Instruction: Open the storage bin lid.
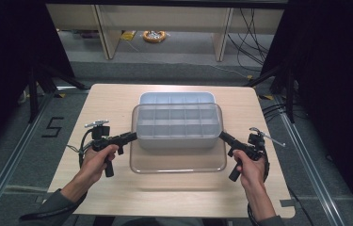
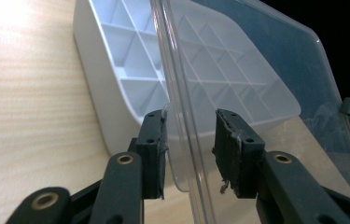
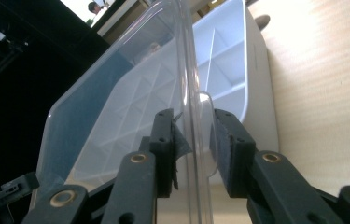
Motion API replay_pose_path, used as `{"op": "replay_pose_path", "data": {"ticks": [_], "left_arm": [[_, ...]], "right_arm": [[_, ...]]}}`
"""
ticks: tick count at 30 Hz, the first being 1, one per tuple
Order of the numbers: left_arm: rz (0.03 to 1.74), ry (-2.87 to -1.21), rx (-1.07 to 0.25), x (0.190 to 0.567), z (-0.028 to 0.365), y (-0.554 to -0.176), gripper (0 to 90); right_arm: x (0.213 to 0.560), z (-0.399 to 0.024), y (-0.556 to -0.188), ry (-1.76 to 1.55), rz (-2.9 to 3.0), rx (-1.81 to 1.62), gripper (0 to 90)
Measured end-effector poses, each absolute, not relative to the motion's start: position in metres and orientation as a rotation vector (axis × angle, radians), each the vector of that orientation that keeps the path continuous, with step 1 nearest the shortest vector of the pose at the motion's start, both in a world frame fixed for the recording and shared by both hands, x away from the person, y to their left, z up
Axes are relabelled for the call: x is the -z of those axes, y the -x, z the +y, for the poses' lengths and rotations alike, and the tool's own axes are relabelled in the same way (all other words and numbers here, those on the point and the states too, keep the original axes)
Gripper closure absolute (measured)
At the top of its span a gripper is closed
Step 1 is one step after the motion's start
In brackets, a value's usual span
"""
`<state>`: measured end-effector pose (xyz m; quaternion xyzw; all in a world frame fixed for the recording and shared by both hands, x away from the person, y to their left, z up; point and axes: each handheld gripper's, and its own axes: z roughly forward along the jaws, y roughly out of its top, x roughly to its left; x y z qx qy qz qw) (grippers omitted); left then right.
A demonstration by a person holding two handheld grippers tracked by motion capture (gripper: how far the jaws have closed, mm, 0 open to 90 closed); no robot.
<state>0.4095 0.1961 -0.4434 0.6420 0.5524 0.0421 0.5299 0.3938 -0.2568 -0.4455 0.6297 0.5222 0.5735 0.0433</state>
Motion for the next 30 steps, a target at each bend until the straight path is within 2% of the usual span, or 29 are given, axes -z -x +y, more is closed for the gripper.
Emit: {"op": "replay_pose_path", "data": {"ticks": [16, 30], "left_arm": [[1.317, -1.53, -0.079, 0.458, 0.2, -0.374, 63.4], [1.305, -1.586, -0.036, 0.474, 0.206, -0.339, 64.1]], "right_arm": [[0.454, -0.253, -0.354, -1.924, 1.63, -1.739, 70.9], [0.478, -0.255, -0.322, -1.925, 1.673, -1.74, 70.8]]}}
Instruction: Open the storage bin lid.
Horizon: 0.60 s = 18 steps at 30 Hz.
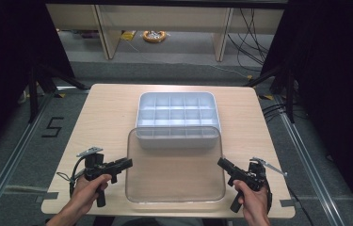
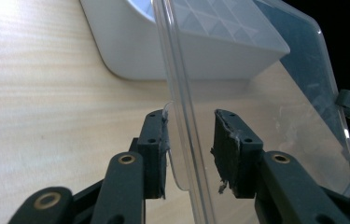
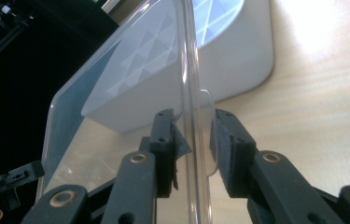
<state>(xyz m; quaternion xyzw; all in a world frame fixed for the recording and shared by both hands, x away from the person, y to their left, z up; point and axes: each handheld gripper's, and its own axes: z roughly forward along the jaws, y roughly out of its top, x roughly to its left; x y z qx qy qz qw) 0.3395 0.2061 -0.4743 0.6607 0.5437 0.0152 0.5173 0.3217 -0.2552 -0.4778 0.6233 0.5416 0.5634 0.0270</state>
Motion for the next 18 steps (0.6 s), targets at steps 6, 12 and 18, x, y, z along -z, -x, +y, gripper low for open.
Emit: {"op": "replay_pose_path", "data": {"ticks": [6, 12, 18], "left_arm": [[1.312, -1.585, -0.027, 0.48, 0.204, -0.333, 64.0], [1.31, -1.62, -0.017, 0.488, 0.202, -0.325, 63.8], [1.304, -1.657, 0.014, 0.493, 0.203, -0.322, 63.8]], "right_arm": [[0.485, -0.258, -0.313, -1.923, 1.686, -1.737, 70.8], [0.487, -0.257, -0.301, -1.998, 1.676, -1.715, 70.8], [0.497, -0.261, -0.296, -1.975, 1.707, -1.664, 70.9]]}}
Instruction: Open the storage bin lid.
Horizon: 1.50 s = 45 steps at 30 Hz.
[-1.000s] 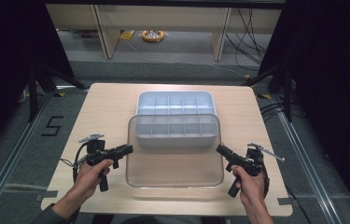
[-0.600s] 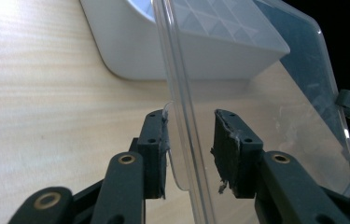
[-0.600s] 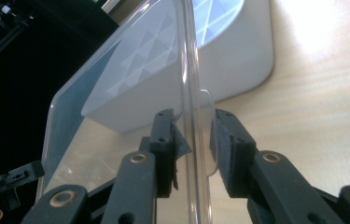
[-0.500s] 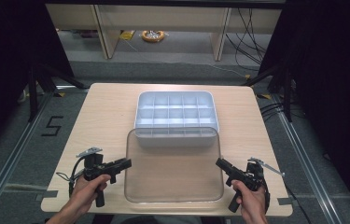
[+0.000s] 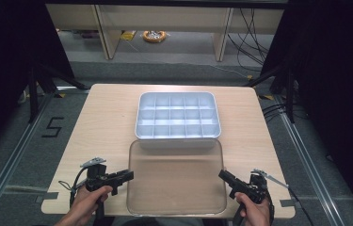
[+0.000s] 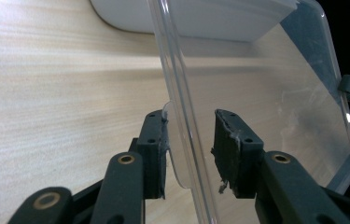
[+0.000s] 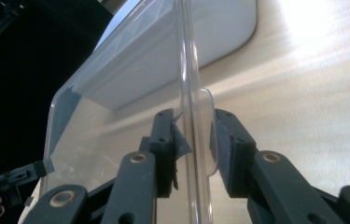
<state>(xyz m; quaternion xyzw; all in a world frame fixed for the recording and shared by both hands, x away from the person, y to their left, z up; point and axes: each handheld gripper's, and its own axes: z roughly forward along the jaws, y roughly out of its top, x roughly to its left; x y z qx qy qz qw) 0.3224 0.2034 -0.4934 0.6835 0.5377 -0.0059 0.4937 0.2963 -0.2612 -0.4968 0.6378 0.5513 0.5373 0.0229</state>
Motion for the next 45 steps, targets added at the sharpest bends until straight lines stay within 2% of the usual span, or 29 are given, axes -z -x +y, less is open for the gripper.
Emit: {"op": "replay_pose_path", "data": {"ticks": [29, 36, 37, 38, 41, 42, 44, 45], "left_arm": [[1.338, -1.749, 0.051, 0.515, 0.193, -0.329, 58.5], [1.326, -1.798, 0.035, 0.517, 0.191, -0.331, 53.3], [1.324, -1.798, 0.027, 0.517, 0.19, -0.331, 51.7], [1.321, -1.802, 0.007, 0.517, 0.19, -0.332, 50.2], [1.32, -1.82, -0.02, 0.514, 0.195, -0.334, 45.8], [1.331, -1.791, -0.038, 0.511, 0.199, -0.336, 41.1], [1.335, -1.772, -0.05, 0.509, 0.2, -0.335, 41.3], [1.33, -1.769, -0.057, 0.508, 0.201, -0.335, 41.3]], "right_arm": [[0.514, -0.26, -0.3, -2.105, 1.764, -1.577, 67.9], [0.515, -0.256, -0.303, -2.093, 1.816, -1.505, 64.8], [0.515, -0.255, -0.303, -2.154, 1.829, -1.466, 58.4], [0.515, -0.254, -0.304, -2.172, 1.777, -1.501, 55.8], [0.516, -0.258, -0.306, -2.068, 1.803, -1.462, 56.8], [0.513, -0.26, -0.306, -2.067, 1.761, -1.5, 55.9], [0.507, -0.257, -0.304, -2.162, 1.723, -1.51, 55.8], [0.51, -0.26, -0.306, -2.05, 1.755, -1.52, 55.7]]}}
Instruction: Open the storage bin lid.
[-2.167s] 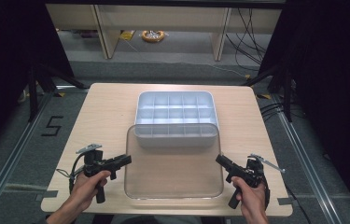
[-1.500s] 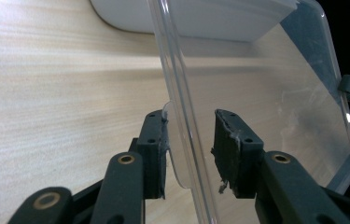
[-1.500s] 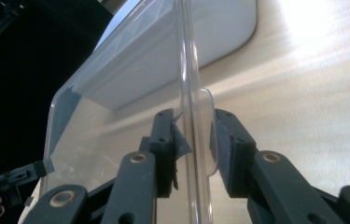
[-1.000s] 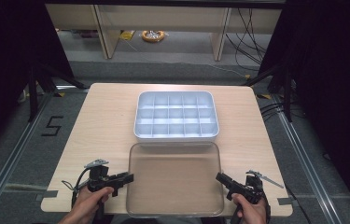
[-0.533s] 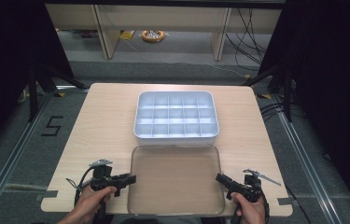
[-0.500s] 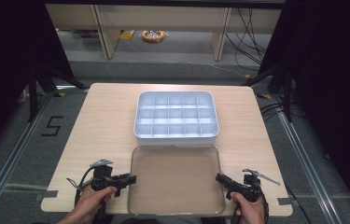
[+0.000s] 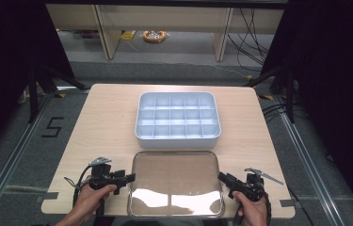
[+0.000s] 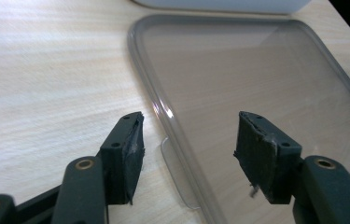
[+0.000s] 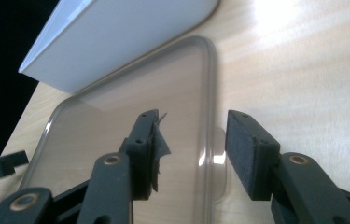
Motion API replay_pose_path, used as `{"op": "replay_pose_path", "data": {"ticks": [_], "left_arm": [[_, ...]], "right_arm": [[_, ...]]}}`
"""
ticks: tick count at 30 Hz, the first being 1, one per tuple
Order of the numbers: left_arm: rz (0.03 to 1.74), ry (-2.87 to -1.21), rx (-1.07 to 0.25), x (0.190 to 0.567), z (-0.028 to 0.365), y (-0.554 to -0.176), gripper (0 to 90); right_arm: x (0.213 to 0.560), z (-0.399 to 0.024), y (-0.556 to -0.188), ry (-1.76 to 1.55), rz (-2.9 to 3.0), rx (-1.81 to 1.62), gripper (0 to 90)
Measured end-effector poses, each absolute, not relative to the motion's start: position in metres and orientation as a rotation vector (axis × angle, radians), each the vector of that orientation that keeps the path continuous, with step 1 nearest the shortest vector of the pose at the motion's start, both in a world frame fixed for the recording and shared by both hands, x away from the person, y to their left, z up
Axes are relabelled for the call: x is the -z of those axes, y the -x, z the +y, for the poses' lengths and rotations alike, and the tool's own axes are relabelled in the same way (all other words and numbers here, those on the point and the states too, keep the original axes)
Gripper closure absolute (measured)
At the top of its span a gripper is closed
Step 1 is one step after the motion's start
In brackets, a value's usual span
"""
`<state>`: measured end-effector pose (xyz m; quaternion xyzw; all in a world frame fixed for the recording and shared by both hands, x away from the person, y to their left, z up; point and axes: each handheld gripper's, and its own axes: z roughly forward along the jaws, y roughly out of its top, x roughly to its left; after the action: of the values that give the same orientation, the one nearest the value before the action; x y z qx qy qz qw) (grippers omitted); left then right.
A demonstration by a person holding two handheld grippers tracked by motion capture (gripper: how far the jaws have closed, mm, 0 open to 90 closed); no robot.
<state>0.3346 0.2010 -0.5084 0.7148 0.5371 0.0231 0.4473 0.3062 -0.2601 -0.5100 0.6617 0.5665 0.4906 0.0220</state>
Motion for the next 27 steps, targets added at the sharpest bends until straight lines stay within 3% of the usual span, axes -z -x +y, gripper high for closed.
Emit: {"op": "replay_pose_path", "data": {"ticks": [8, 17, 27], "left_arm": [[1.285, -1.809, -0.04, 0.506, 0.203, -0.33, 39.4], [1.275, -1.79, -0.058, 0.502, 0.204, -0.33, 36.0], [1.255, -1.788, -0.043, 0.5, 0.21, -0.331, 31.4]], "right_arm": [[0.508, -0.263, -0.304, -2.018, 1.778, -1.501, 53.1], [0.503, -0.262, -0.304, -1.909, 1.8, -1.511, 41.8], [0.497, -0.262, -0.303, -1.826, 1.793, -1.44, 36.4]]}}
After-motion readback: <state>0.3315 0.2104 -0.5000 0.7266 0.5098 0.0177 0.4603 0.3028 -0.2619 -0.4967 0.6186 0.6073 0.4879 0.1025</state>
